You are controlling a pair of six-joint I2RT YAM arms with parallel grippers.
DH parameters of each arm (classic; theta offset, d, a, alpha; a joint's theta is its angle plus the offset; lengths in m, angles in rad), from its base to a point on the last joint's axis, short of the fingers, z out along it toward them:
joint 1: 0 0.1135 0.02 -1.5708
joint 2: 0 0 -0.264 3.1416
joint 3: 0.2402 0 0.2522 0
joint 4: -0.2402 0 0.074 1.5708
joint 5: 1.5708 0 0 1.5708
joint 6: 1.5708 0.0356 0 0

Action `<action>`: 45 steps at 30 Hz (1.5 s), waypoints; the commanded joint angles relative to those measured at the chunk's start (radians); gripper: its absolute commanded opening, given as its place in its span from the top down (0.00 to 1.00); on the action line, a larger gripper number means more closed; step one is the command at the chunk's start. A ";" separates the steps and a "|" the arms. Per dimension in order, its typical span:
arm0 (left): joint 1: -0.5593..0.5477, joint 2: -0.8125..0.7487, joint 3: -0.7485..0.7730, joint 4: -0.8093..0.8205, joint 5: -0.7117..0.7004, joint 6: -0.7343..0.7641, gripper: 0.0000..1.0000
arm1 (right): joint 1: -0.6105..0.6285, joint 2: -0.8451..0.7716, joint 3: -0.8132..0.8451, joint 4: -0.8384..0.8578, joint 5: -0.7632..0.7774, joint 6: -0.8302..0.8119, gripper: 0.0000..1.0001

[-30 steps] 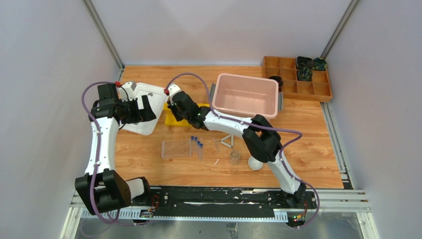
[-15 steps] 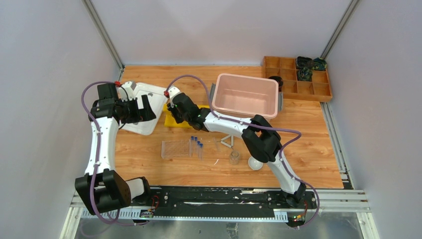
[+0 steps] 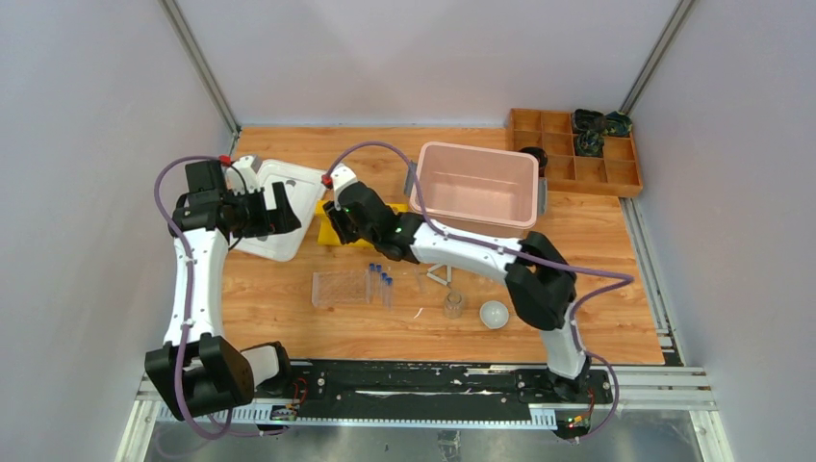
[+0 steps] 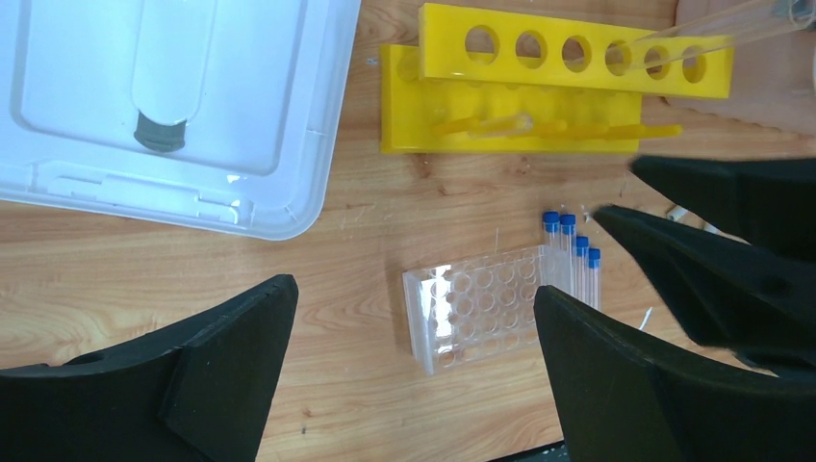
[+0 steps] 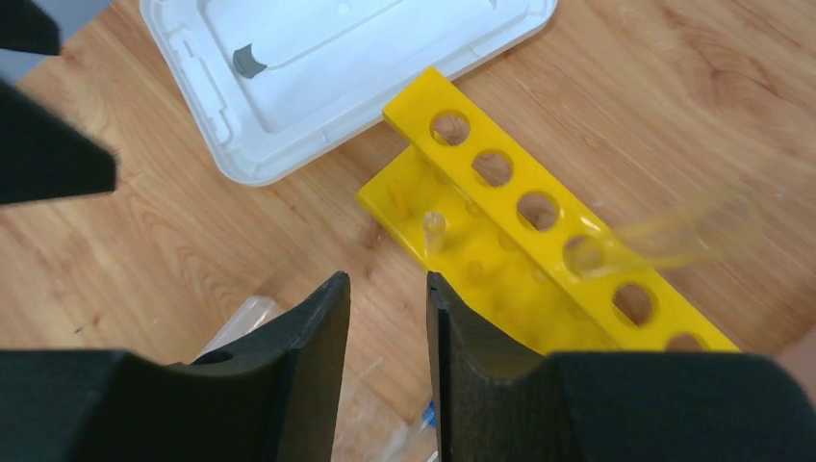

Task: Organize the chemistry lab equipment

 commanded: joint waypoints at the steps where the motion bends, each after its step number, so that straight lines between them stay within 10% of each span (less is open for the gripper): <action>1: 0.010 -0.036 0.043 -0.027 0.009 0.001 0.00 | 0.034 -0.195 -0.148 -0.064 0.096 0.110 0.64; 14: 0.010 -0.087 0.038 -0.054 0.015 -0.004 0.00 | 0.031 -0.423 -0.546 -0.252 0.255 0.277 0.70; 45: 0.010 -0.102 0.064 -0.069 0.032 -0.006 0.00 | -0.043 -0.169 -0.490 -0.242 0.135 0.320 0.74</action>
